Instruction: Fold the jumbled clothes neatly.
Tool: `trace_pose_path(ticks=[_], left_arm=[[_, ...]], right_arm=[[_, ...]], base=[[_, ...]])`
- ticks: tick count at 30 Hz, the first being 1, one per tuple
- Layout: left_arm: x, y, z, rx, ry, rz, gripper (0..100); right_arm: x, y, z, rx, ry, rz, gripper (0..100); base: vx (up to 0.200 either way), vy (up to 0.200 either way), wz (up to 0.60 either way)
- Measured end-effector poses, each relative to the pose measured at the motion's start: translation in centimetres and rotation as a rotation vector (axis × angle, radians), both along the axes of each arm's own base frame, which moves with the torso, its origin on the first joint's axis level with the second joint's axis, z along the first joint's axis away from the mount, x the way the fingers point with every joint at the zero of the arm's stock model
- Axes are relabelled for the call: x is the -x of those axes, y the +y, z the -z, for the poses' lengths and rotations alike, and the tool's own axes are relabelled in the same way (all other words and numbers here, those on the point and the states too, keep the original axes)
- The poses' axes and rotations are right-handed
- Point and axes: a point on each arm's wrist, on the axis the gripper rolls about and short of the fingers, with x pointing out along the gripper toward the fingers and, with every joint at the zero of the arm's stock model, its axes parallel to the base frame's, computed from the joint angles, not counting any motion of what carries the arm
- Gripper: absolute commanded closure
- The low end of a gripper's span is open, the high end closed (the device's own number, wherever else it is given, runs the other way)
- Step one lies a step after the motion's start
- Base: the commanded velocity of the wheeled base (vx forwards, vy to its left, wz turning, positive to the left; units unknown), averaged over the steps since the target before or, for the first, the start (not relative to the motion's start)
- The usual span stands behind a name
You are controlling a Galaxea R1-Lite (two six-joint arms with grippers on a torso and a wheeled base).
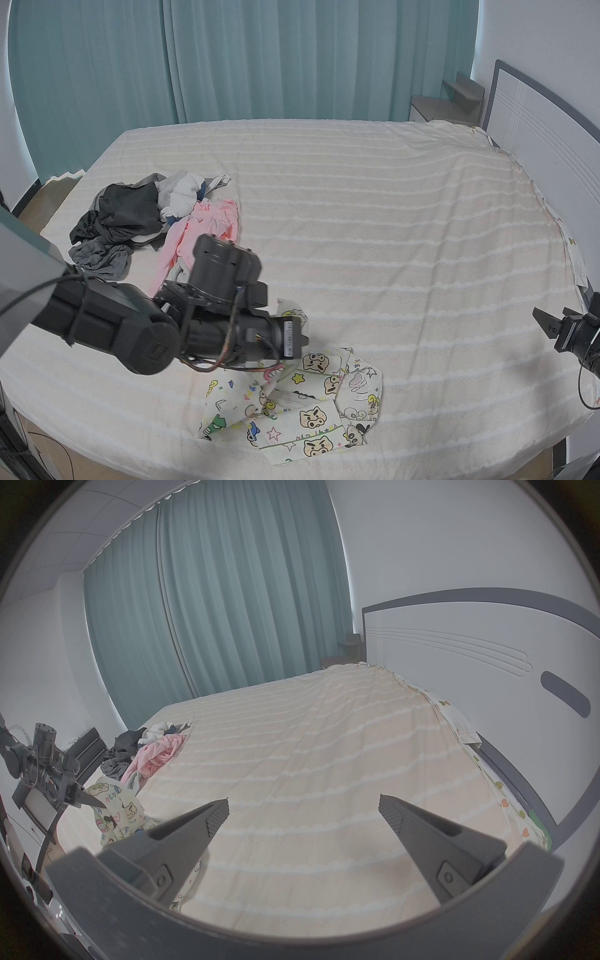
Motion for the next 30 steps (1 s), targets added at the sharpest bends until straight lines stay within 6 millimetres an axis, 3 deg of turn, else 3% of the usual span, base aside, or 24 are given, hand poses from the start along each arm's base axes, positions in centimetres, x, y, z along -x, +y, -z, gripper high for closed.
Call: trace_pose_path(ticks=[4, 9, 21, 22, 30], left_arm=[[0.4, -3.2, 0.6, 0.017, -0.031, 0.01, 100], [1.1, -5.4, 1.4, 0.075, -0.004, 0.011, 100], [2.1, -6.7, 1.9, 0.149, 0.103, 0.041, 100], [2.1, -6.8, 1.9, 0.156, 0.107, 0.045, 0], [2.2, -7.0, 1.7, 0.232, 0.064, 0.087, 0]], right_arm=[[0.0, 0.0, 0.0, 0.0, 0.002, 0.0, 0], [0.0, 0.0, 0.1, 0.0, 0.004, -0.001, 0], [0.0, 0.0, 0.1, -0.001, 0.006, -0.003, 0], [0.0, 0.1, 0.1, -0.001, 0.007, -0.004, 0], [0.0, 0.1, 0.2, -0.001, 0.011, -0.004, 0]], base=[[0.0, 0.0, 0.0], [0.0, 0.0, 0.0], [0.0, 0.0, 0.0], [0.0, 0.0, 0.0], [0.0, 0.0, 0.0]])
